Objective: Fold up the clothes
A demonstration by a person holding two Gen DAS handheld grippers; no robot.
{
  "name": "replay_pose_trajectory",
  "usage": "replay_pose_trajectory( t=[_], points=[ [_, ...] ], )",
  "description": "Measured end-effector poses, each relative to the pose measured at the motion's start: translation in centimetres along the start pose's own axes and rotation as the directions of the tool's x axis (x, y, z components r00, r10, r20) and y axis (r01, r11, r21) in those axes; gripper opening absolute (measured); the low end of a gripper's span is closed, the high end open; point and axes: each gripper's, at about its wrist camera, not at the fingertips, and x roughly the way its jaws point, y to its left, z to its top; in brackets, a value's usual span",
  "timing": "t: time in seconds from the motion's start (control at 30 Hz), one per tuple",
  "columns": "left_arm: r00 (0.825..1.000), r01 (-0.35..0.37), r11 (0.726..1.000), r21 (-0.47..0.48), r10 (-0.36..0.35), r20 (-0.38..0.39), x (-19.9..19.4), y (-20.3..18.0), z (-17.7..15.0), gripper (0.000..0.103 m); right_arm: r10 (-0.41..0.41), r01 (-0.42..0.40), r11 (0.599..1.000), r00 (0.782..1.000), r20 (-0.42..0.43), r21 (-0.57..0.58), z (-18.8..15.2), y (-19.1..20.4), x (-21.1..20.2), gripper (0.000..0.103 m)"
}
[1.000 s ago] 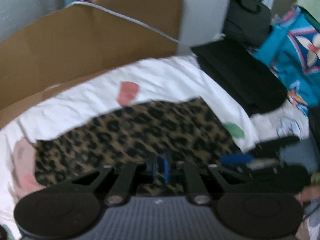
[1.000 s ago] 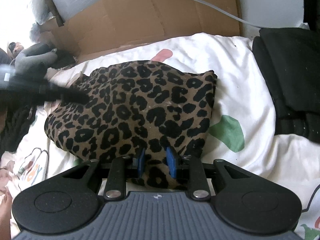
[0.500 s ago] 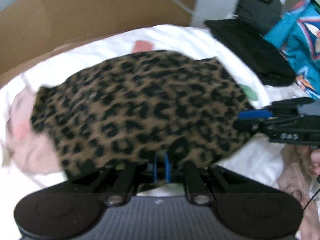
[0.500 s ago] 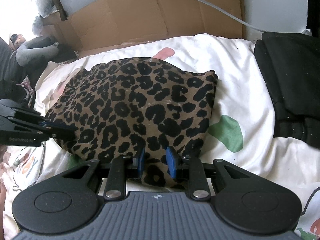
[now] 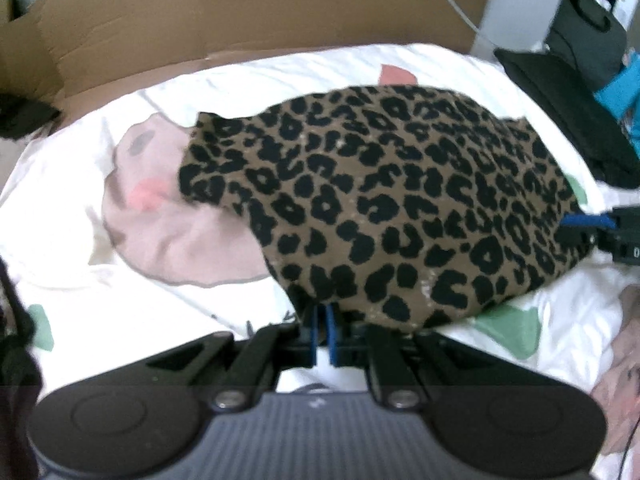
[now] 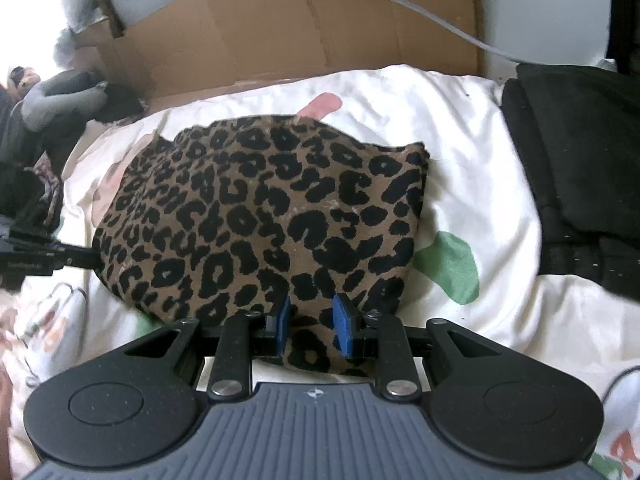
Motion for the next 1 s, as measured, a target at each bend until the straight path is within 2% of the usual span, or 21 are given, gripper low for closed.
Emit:
replay_pose_trajectory(
  t=[0.07,0.13,0.27,0.33,0.57,0.67,0.83,0.9,1.0],
  points=[
    [1.0,0.011,1.0,-0.029,-0.01,0.007,-0.8,0.6,0.1,0.012,0.004,-0.004,1.0,1.0,0.003,0.018,0.2,0.2,-0.6,0.034],
    [1.0,0.023,0.998,-0.057,-0.022,0.011,-1.2,1.1,0.1,0.022,0.008,-0.008,0.999,1.0,0.005,0.037,0.4,0.5,-1.3,0.037],
    [0.999,0.048,0.992,-0.115,-0.046,0.018,-1.8,2.1,0.1,0.027,0.039,-0.038,0.993,0.999,-0.006,0.112,-0.1,0.0,-1.8,0.041],
    [0.998,0.057,0.991,-0.124,-0.055,0.016,-1.6,2.1,0.1,0.033,0.05,-0.046,0.988,0.998,-0.022,0.15,-0.7,-0.4,-1.8,0.042],
    [0.996,0.092,0.985,-0.149,-0.094,-0.004,0.0,1.7,0.2,0.035,0.131,-0.104,0.937,0.99,-0.059,0.332,-2.4,-1.8,-1.0,0.045],
    [0.994,0.106,0.978,-0.178,-0.11,-0.013,0.9,1.9,0.2,0.036,0.151,-0.121,0.882,0.988,-0.031,0.455,-3.1,-3.8,-0.7,0.046],
    [0.991,0.127,0.967,-0.222,-0.135,-0.018,1.8,2.5,0.1,0.039,0.182,-0.165,0.731,0.982,0.044,0.662,-4.9,-7.2,0.0,0.046],
    [0.988,0.141,0.955,-0.259,-0.151,-0.017,2.2,2.9,0.0,0.039,0.196,-0.19,0.679,0.978,0.074,0.709,-5.5,-8.0,0.3,0.045],
    [0.987,0.15,0.95,-0.274,-0.159,-0.01,2.4,3.2,-0.1,0.039,0.208,-0.223,0.628,0.971,0.115,0.746,-6.0,-8.3,0.7,0.045]
  ],
)
